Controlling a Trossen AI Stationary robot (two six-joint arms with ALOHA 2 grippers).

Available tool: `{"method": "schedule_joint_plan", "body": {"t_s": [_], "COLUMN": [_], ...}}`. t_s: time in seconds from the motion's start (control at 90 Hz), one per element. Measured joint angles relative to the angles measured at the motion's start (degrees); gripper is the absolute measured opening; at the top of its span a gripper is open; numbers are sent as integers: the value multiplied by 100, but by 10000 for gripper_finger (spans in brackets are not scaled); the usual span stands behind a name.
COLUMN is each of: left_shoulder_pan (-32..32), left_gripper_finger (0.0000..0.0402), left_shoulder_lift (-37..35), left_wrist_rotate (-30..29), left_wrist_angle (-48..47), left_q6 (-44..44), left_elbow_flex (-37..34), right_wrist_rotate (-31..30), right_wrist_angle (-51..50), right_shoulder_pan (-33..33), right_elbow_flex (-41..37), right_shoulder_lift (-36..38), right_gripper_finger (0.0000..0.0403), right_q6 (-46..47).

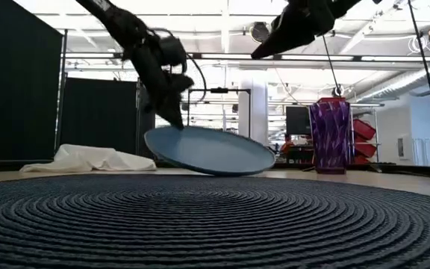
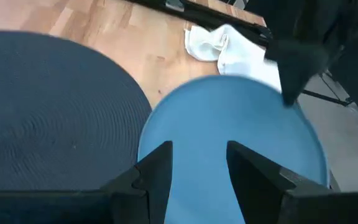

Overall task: Set table place
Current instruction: Put the light blue plate on top of the blue table mat

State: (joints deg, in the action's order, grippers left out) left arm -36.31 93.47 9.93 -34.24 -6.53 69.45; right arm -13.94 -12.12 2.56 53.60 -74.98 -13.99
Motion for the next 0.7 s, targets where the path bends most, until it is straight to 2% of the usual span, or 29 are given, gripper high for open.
{"method": "schedule_joint_plan", "body": {"t_s": [0.189, 0.478, 0.7], "left_shoulder_pan": [131, 529, 1319], "left_gripper_finger": [0, 0, 0], "left_shoulder_lift": [-401, -853, -867], "left_wrist_rotate": [87, 999, 1166], "left_wrist_angle": [-864, -1181, -1476], "left_q6": [-48, -415, -735], "left_elbow_flex": [2, 2, -13], "right_wrist_rotate": [-1, 13, 27], "right_wrist_angle": [-124, -368, -529], "right_shoulder_pan": [-114, -298, -373], "right_elbow_flex": [0, 0, 0], "right_shoulder_lift": [2, 2, 2], "right_gripper_finger": [138, 138, 138], "right_q6": [69, 179, 239]}}
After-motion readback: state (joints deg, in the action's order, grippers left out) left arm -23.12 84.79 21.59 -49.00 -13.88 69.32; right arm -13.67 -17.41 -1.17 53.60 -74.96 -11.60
